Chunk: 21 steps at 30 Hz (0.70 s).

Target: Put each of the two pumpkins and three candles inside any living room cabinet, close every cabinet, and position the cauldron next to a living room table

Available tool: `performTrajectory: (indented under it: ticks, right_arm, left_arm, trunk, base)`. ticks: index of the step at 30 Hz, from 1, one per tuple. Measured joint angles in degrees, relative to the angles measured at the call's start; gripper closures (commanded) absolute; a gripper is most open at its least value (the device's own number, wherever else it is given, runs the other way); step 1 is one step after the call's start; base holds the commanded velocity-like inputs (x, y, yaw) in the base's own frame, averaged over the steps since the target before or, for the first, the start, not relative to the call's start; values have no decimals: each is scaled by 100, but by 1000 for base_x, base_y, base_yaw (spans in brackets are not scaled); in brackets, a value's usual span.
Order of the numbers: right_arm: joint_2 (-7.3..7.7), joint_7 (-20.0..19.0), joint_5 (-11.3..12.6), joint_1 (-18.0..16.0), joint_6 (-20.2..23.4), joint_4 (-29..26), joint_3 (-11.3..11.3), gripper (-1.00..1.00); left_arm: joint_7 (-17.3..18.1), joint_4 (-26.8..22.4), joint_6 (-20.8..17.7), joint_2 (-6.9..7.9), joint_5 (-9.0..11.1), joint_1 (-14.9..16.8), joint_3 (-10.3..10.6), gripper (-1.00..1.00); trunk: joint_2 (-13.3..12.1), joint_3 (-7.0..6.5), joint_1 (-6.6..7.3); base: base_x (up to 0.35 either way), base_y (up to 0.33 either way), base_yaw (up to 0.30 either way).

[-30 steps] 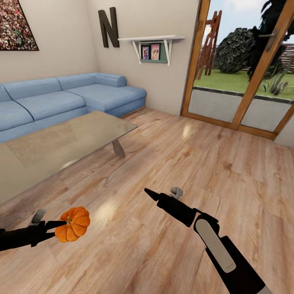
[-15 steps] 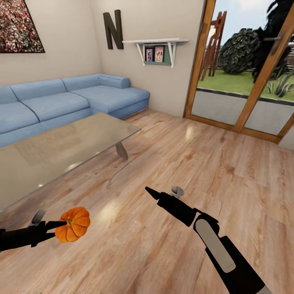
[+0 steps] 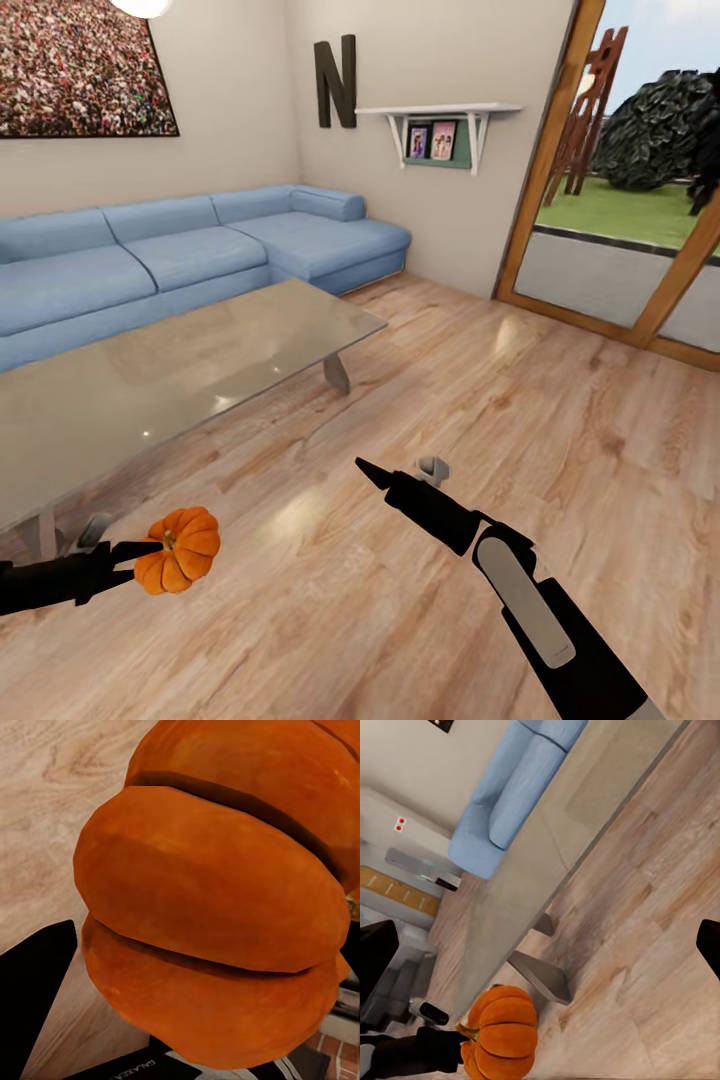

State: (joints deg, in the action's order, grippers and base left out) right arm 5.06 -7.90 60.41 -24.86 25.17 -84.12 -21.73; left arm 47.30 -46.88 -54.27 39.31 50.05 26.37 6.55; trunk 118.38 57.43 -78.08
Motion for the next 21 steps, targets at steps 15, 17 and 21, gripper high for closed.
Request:
performTrajectory:
  ticks: [15,17,21]
  right_arm:
    - [2,0,0,1,-1,28,-10,-100]
    - [1,1,0,1,-1,30,-13,-100]
    - [7,0,-1,0,-1,24,-9,-100]
  left_arm:
    - [0,2,10,0,-18,-1,4,100]
    - [0,6,9,0,-16,-1,7,100]
    - [-5,54,-114,-5,8,-2,18,100]
  trunk:
    - [-602,-303,329]
    - [-682,-343,373]
    - [-842,-424,461]
  base:
    - [0,0,281]
    - [0,0,281]
    - [0,0,281]
